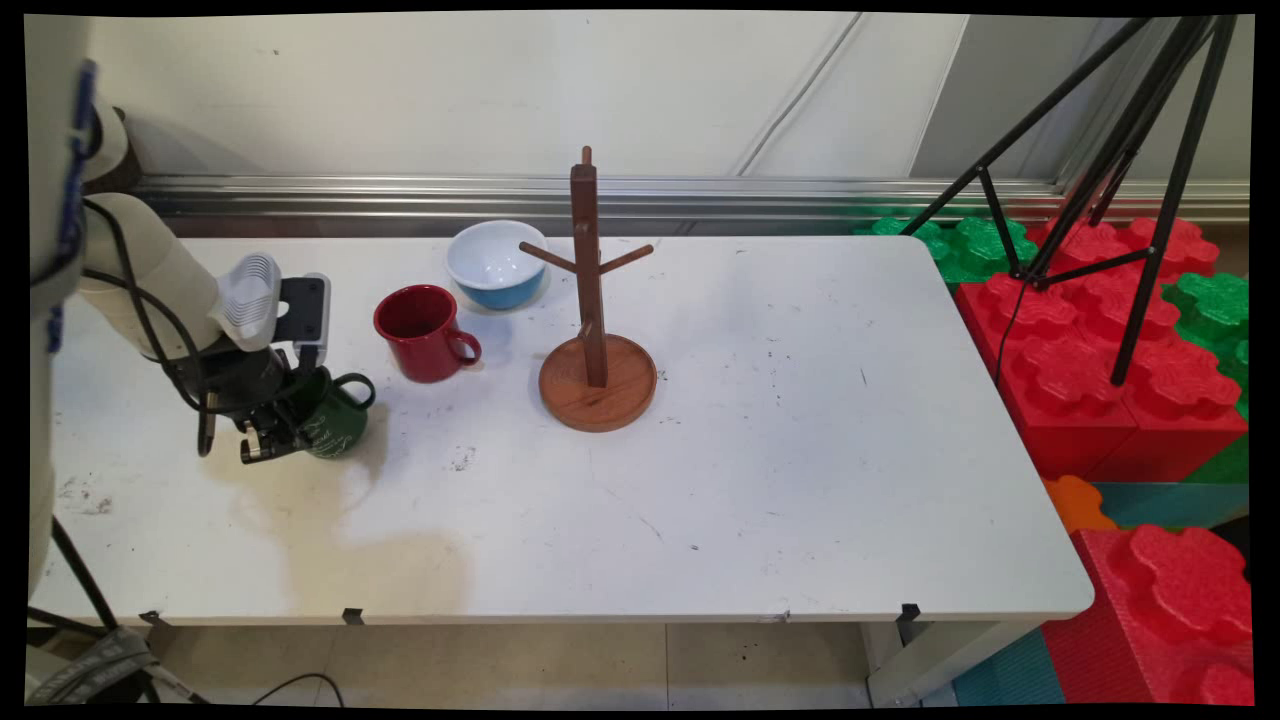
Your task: Place the picked object on the table
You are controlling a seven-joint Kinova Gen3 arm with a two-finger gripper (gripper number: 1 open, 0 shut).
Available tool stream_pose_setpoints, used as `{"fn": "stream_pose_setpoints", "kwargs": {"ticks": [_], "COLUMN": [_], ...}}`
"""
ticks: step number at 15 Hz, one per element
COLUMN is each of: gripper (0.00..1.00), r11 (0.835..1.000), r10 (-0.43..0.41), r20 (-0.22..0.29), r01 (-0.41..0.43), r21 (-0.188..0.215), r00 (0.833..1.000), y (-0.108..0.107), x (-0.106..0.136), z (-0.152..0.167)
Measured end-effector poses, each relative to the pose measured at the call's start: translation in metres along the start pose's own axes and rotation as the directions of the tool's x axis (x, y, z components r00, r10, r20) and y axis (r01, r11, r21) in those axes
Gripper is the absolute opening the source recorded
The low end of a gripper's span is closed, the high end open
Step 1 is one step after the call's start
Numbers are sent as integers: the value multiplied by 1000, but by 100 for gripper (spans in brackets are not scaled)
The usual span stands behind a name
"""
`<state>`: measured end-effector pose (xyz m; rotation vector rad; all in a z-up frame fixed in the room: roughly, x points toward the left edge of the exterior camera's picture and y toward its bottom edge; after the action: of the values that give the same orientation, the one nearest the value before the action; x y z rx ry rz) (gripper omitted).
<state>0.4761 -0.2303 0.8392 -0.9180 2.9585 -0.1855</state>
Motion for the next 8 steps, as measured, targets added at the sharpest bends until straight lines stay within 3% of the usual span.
{"fn": "stream_pose_setpoints", "kwargs": {"ticks": [3, 4, 8], "gripper": [0, 100, 100], "r11": [1000, 1000, 1000], "r10": [3, 4, 8], "r20": [12, 16, 21], "r01": [-3, -4, -8], "r21": [-2, -3, -4], "r00": [1000, 1000, 1000], "y": [0, 0, 1], "x": [5, 6, 10], "z": [3, 3, 5]}}
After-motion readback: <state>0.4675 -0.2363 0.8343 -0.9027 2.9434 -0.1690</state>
